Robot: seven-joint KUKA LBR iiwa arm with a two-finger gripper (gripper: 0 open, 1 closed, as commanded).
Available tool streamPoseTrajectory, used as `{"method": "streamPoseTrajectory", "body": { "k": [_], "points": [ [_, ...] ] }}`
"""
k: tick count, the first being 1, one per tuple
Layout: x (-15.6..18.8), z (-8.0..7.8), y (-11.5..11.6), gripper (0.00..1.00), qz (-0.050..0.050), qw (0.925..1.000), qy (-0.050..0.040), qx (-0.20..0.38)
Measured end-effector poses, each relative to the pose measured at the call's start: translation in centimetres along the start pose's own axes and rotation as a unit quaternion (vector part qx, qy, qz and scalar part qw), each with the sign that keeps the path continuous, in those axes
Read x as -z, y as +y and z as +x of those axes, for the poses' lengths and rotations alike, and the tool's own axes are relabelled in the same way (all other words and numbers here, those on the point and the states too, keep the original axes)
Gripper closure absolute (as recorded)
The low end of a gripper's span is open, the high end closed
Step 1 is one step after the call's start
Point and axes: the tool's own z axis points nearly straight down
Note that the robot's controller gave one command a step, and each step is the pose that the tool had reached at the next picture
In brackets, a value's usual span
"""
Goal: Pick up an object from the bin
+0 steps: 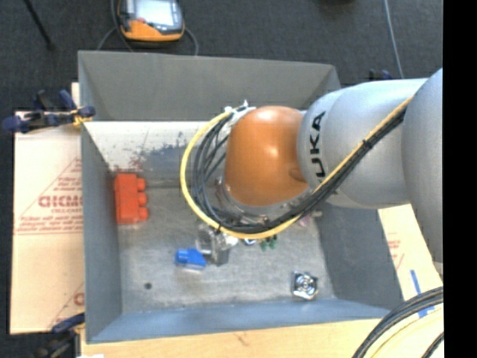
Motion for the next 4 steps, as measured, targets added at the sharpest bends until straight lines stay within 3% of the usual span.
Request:
{"method": "streamPoseTrajectory", "body": {
  "k": [1, 2, 3, 4],
  "points": [
    [-2.2, -3.8, 2.6, 1.0, -0.001, 0.987, -0.004, -0.161],
    [-2.1, -3.7, 2.5, 0.0, -0.001, 0.9868, -0.0043, -0.162],
    [-8.0, -0.1, 0.1, 0.0, 0.001, 0.9926, -0.006, 0.121],
    [-8.1, 1.6, 5.3, 0.0, 0.0, 0.9514, -0.0026, 0.308]
  ]
}}
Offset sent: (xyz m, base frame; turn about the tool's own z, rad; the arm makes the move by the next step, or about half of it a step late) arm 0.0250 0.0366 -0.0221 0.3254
